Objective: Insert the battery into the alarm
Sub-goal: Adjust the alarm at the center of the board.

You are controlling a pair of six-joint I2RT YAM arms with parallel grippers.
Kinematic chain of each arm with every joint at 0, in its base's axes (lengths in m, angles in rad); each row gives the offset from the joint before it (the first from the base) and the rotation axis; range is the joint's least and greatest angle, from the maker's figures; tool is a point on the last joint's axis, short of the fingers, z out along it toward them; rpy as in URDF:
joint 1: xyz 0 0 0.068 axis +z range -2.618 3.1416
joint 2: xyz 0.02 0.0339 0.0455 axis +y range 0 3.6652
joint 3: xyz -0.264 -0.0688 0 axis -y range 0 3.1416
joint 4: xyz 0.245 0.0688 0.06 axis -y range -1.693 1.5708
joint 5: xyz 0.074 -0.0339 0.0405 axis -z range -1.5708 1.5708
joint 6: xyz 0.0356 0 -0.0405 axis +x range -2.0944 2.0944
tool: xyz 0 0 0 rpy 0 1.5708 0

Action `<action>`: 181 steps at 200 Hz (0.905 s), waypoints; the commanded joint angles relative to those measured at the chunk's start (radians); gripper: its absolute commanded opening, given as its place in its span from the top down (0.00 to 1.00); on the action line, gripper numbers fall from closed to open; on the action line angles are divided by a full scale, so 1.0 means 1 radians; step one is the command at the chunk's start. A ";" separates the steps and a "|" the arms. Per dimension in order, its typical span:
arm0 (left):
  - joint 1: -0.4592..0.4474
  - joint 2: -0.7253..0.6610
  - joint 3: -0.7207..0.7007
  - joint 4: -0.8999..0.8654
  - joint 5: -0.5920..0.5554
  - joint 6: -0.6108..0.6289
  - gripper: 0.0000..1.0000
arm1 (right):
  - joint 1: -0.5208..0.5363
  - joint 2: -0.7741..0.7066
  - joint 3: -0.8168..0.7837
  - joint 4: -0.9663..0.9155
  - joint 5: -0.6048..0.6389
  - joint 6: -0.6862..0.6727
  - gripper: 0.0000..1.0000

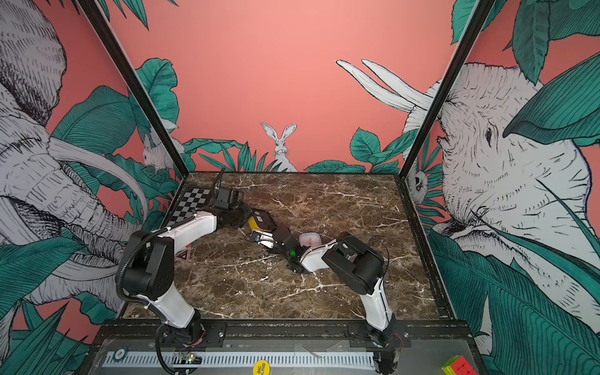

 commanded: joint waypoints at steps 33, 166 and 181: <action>-0.016 -0.250 -0.080 0.053 -0.231 0.214 0.09 | -0.058 -0.067 0.100 -0.094 -0.126 0.314 0.78; -0.013 -0.313 -0.204 0.245 -0.193 0.679 0.01 | -0.350 0.126 0.567 -0.503 -0.926 1.263 0.85; -0.010 -0.274 -0.182 0.246 -0.144 0.708 0.01 | -0.371 0.175 0.586 -0.430 -0.990 1.394 0.86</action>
